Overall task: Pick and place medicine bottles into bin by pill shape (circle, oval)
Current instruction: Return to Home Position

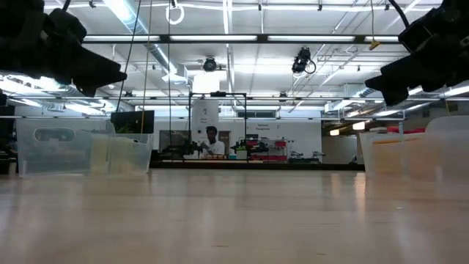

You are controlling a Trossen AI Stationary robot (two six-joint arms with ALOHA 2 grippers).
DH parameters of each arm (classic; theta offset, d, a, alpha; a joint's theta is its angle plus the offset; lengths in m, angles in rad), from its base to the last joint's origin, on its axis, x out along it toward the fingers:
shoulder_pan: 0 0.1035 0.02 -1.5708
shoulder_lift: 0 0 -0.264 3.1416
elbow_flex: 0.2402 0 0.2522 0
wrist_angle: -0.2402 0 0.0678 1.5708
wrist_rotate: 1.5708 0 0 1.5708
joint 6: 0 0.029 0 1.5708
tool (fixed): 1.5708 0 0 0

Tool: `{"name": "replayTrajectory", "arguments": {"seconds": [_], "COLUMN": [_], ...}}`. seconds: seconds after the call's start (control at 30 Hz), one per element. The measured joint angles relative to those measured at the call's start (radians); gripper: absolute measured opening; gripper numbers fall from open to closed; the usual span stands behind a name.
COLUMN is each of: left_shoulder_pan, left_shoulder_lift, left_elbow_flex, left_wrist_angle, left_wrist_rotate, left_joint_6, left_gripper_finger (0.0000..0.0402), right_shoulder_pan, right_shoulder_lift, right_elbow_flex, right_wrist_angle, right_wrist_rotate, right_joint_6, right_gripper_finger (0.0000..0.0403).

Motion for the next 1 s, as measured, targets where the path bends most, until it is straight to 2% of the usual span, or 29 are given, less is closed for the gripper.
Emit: {"name": "replayTrajectory", "arguments": {"seconds": [0.17,0.37,0.53,0.77,1.0], "left_shoulder_pan": [0.0,0.0,0.0,0.0,0.0], "left_shoulder_lift": [-0.06,-0.069,-0.069,-0.068,-0.068], "left_elbow_flex": [-0.032,-0.032,-0.033,-0.041,-0.04], "left_wrist_angle": [0.019,0.015,0.014,0.069,0.078], "left_wrist_rotate": [0.001,0.004,-0.004,-0.008,-0.008], "left_joint_6": [0.008,0.079,0.09,-0.047,-0.049], "left_gripper_finger": [0.0171,0.0171,0.0171,0.0172,0.0172], "right_shoulder_pan": [0.0,0.0,0.0,0.0,0.0], "right_shoulder_lift": [0.0,0.0,0.0,0.004,0.004], "right_elbow_flex": [-0.033,-0.044,-0.044,-0.043,-0.043], "right_wrist_angle": [0.023,0.022,0.007,-0.013,-0.016], "right_wrist_rotate": [0.008,0.028,0.115,0.135,0.135], "right_joint_6": [0.073,0.124,0.152,0.143,0.149], "right_gripper_finger": [0.0193,0.0193,0.0193,0.0193,0.0193]}}
